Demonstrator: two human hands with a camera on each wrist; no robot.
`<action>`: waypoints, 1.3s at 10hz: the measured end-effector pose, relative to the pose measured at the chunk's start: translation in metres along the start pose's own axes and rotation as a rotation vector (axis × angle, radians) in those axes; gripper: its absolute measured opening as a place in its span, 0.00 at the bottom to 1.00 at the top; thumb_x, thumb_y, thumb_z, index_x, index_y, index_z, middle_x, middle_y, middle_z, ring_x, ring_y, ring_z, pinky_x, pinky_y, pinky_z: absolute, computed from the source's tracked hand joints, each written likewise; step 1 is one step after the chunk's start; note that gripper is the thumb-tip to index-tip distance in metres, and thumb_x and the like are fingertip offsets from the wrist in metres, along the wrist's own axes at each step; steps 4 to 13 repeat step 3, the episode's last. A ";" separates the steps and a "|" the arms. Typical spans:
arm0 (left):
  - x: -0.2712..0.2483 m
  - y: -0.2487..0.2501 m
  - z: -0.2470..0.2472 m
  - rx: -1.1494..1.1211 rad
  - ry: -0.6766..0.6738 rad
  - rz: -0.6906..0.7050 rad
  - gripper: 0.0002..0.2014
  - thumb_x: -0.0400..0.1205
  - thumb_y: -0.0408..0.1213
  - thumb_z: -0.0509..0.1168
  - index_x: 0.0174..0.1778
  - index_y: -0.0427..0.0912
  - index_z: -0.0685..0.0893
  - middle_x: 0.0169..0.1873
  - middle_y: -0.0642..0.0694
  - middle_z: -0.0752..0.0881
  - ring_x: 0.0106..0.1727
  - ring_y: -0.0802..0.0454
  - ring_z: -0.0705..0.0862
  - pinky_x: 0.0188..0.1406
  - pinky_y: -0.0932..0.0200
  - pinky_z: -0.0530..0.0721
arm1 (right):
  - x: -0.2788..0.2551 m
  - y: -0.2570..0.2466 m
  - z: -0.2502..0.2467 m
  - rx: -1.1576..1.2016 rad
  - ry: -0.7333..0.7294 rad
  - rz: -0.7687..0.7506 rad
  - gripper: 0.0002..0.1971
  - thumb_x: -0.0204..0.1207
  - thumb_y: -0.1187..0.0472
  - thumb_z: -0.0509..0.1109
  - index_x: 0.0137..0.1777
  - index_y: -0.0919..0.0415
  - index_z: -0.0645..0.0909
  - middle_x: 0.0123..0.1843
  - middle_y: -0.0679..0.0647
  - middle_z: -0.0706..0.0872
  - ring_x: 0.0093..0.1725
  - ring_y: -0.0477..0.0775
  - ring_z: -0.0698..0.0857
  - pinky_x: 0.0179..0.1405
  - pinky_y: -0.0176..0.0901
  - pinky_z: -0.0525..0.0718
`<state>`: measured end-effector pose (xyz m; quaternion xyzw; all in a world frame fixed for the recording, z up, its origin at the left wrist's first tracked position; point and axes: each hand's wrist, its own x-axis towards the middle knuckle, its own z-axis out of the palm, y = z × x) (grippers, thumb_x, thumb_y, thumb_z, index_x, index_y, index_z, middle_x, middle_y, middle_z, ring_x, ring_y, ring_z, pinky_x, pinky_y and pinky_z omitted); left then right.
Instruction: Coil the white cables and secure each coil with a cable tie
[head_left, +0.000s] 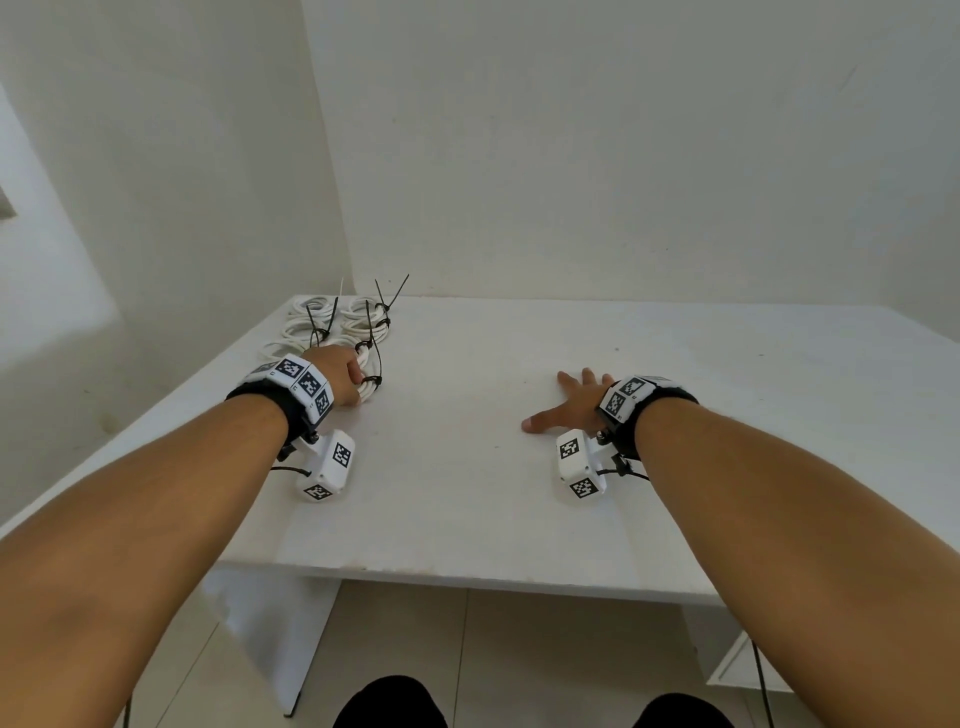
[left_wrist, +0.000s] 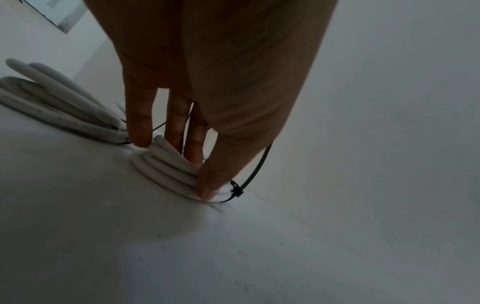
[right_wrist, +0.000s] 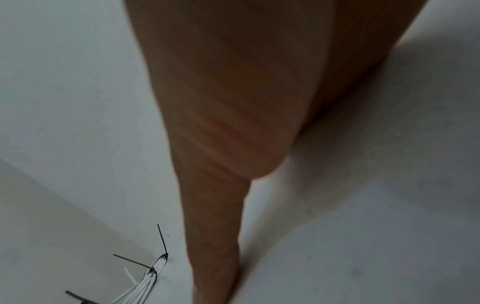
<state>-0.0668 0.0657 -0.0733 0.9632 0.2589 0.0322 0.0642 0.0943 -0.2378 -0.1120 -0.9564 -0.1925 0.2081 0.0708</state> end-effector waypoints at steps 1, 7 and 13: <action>-0.009 0.003 -0.006 -0.046 0.031 -0.006 0.07 0.77 0.39 0.72 0.50 0.45 0.85 0.46 0.50 0.82 0.57 0.45 0.84 0.46 0.61 0.74 | -0.005 0.000 -0.001 -0.011 0.012 -0.006 0.66 0.56 0.17 0.68 0.88 0.42 0.39 0.89 0.53 0.35 0.87 0.66 0.36 0.85 0.69 0.48; -0.029 0.010 -0.011 -0.465 0.204 0.043 0.04 0.77 0.38 0.73 0.44 0.44 0.85 0.43 0.49 0.87 0.47 0.49 0.84 0.47 0.59 0.76 | -0.018 0.004 0.000 0.029 0.047 -0.066 0.57 0.65 0.23 0.69 0.88 0.44 0.45 0.90 0.54 0.41 0.88 0.65 0.40 0.85 0.67 0.51; -0.029 0.010 -0.011 -0.465 0.204 0.043 0.04 0.77 0.38 0.73 0.44 0.44 0.85 0.43 0.49 0.87 0.47 0.49 0.84 0.47 0.59 0.76 | -0.018 0.004 0.000 0.029 0.047 -0.066 0.57 0.65 0.23 0.69 0.88 0.44 0.45 0.90 0.54 0.41 0.88 0.65 0.40 0.85 0.67 0.51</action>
